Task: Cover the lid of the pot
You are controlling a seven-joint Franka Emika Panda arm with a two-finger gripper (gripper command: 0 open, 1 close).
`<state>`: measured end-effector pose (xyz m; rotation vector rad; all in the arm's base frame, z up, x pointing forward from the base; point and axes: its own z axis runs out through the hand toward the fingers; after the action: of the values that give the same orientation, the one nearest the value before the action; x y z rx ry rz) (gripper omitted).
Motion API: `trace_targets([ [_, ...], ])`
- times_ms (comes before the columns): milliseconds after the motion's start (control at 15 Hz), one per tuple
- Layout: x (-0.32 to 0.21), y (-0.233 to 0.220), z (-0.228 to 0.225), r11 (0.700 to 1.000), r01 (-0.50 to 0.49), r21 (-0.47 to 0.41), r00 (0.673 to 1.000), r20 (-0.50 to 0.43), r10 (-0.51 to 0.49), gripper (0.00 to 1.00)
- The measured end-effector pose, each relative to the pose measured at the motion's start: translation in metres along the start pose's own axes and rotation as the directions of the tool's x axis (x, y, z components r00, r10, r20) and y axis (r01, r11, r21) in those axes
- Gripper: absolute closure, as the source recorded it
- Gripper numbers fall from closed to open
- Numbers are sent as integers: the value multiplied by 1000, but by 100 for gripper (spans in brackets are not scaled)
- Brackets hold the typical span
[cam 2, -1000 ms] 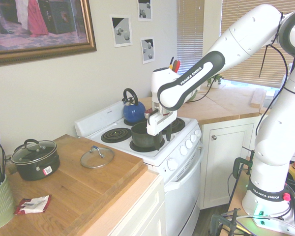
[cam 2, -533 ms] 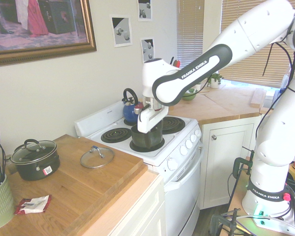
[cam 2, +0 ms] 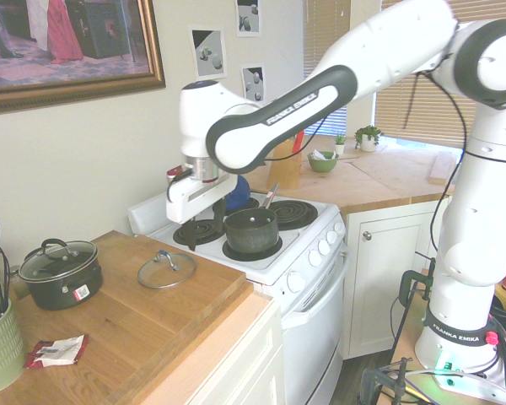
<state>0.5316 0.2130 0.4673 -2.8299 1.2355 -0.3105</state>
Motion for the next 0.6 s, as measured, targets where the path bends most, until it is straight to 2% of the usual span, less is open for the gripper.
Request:
trace_targets([
  [333,31,-67,37,996,-85,25,996,-15,85,0],
  [600,64,-92,62,992,-124,-4,992,-22,124,0],
])
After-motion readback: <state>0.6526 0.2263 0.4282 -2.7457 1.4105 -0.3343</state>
